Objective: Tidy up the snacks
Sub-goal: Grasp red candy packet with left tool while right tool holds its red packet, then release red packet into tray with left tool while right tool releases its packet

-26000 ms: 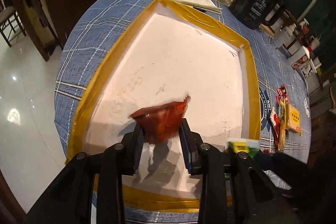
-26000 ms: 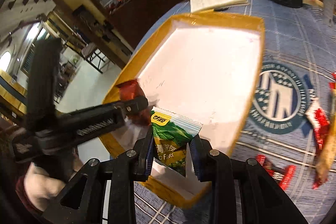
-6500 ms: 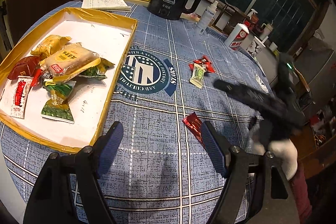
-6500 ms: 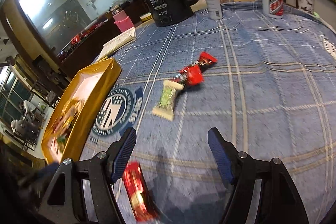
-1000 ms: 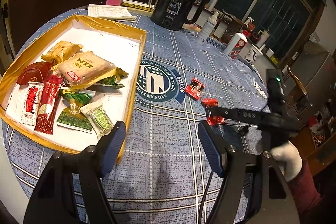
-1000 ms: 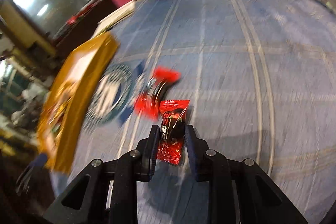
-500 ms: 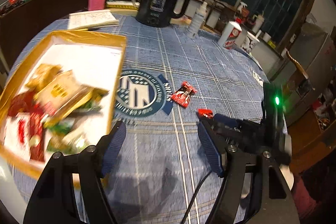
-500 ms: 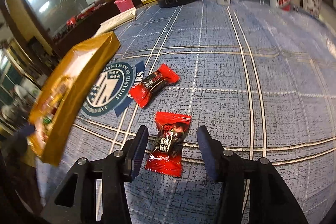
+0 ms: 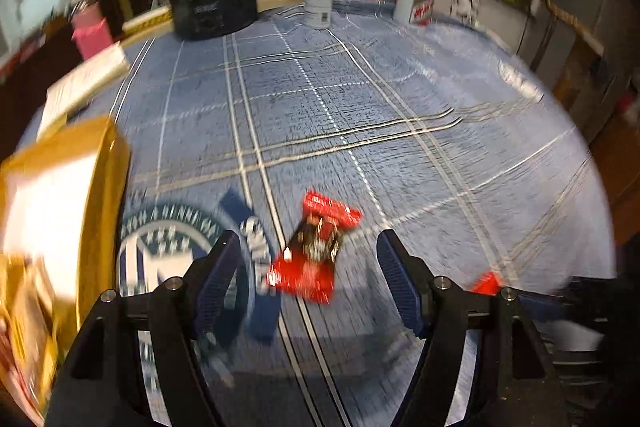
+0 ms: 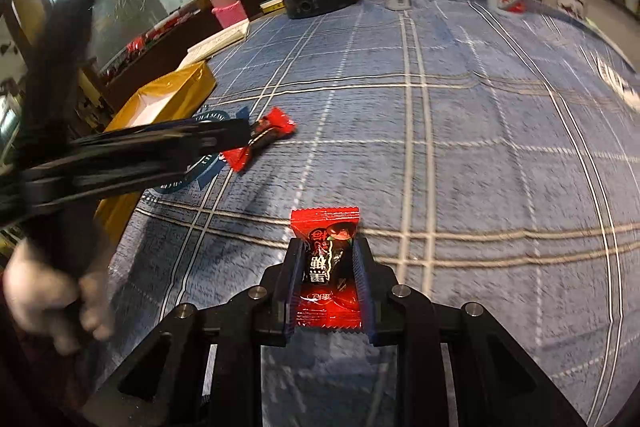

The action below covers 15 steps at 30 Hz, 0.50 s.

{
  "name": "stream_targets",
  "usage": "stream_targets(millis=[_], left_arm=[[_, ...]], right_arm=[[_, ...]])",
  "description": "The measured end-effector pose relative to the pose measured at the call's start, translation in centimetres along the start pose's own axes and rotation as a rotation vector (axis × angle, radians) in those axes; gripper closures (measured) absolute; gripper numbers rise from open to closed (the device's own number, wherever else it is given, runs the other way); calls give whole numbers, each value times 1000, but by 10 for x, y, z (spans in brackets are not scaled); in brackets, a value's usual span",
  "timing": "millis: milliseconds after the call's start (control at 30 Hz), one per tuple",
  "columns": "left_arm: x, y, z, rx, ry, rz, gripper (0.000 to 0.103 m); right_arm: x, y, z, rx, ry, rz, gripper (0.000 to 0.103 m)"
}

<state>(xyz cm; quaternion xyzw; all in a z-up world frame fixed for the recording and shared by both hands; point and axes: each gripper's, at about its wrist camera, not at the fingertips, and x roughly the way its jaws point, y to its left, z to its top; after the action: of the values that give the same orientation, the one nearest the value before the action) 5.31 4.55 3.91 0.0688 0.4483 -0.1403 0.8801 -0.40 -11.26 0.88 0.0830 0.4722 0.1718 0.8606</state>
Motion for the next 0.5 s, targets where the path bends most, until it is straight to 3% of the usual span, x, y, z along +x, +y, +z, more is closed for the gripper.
stream_targets(millis=[100, 167, 200, 233, 333, 500], left_arm=[[16, -5, 4, 71, 30, 46, 33], [20, -3, 3, 78, 46, 28, 48], [18, -1, 2, 64, 41, -11, 71], [17, -1, 2, 53, 39, -34, 78], [15, -4, -1, 56, 32, -7, 79], [-2, 5, -7, -13, 6, -52, 79]], right_arm=[[-9, -12, -2, 41, -2, 38, 78], [-13, -15, -3, 47, -11, 46, 78], [-15, -15, -3, 50, -14, 51, 78], [-15, -14, -3, 53, -16, 56, 78], [-16, -11, -1, 60, -22, 67, 78], [-17, 0, 0, 50, -29, 69, 78]])
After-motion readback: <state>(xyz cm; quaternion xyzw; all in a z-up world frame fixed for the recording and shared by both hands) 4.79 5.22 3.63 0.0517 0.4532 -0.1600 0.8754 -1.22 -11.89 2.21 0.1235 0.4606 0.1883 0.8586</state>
